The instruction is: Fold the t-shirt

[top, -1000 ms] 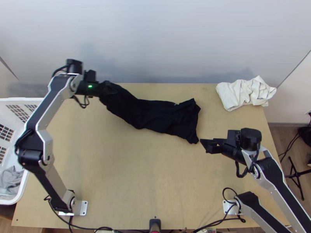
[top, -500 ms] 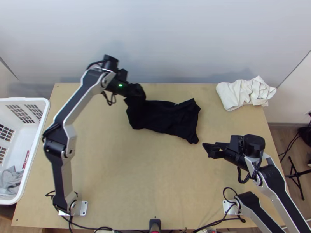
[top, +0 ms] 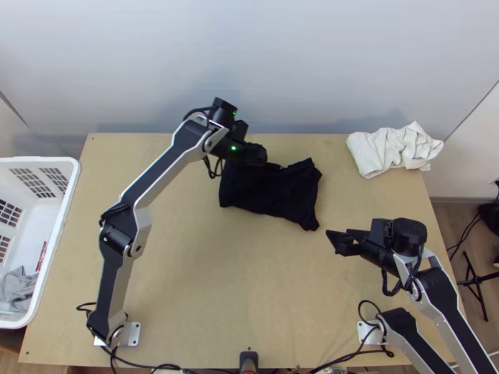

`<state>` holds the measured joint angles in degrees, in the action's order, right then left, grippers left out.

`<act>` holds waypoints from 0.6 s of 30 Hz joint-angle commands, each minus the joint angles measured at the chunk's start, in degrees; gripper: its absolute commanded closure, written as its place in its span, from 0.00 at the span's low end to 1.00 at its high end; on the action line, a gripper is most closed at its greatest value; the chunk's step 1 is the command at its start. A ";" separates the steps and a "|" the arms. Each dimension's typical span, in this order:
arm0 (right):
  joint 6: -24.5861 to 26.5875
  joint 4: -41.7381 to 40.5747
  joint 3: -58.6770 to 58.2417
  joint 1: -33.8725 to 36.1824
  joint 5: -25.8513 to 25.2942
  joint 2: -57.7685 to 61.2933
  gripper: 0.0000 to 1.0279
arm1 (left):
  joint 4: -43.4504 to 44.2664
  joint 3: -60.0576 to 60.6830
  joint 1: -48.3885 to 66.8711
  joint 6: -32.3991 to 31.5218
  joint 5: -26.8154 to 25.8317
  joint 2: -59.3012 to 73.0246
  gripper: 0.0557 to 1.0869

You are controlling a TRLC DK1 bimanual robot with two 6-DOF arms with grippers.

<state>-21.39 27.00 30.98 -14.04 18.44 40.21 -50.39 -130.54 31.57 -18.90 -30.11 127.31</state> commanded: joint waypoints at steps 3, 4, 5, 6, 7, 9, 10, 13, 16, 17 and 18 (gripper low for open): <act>-0.15 -0.37 -0.31 0.86 -0.16 -0.39 0.04 | 4.16 -1.21 5.08 0.17 2.86 1.81 0.97; -0.15 -0.37 -0.40 1.04 -0.16 -0.39 0.04 | 4.42 -1.21 5.52 0.53 2.95 1.81 0.97; -0.15 -0.37 -0.40 1.12 -0.07 -0.39 0.04 | 4.78 -1.21 5.87 0.79 2.95 2.25 0.97; -0.15 -0.37 -0.40 1.30 -0.07 -0.39 0.04 | 5.13 -1.21 6.40 0.97 2.95 2.60 0.97; -0.15 -0.37 -0.48 1.47 -0.07 -0.48 0.04 | 5.48 -1.21 6.92 1.23 3.04 3.04 0.97; -0.15 -0.37 -0.48 1.83 -0.07 -0.66 0.04 | 5.92 -1.21 7.89 1.67 3.21 3.91 0.97; -0.15 -0.46 -0.57 2.18 -0.07 -0.66 0.04 | 6.80 -1.21 8.33 1.67 3.56 4.35 0.97; -0.41 -0.46 -0.66 2.88 -0.07 -1.01 0.04 | 8.56 -2.17 9.56 1.67 4.80 5.76 0.97; -0.59 -0.46 -0.66 3.32 -0.07 -1.09 0.04 | 10.31 -3.14 10.79 1.76 6.47 7.43 0.97; -0.76 -0.46 -0.66 3.41 -0.07 -1.09 0.04 | 11.28 -3.40 11.23 1.67 7.43 7.87 0.97; -0.85 -0.55 -0.75 3.50 -0.07 -1.09 0.04 | 12.33 -3.49 11.58 1.49 8.22 8.22 0.97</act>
<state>-21.71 26.61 30.39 -11.53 18.39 39.35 -42.17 -132.73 40.40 -17.37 -25.26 132.66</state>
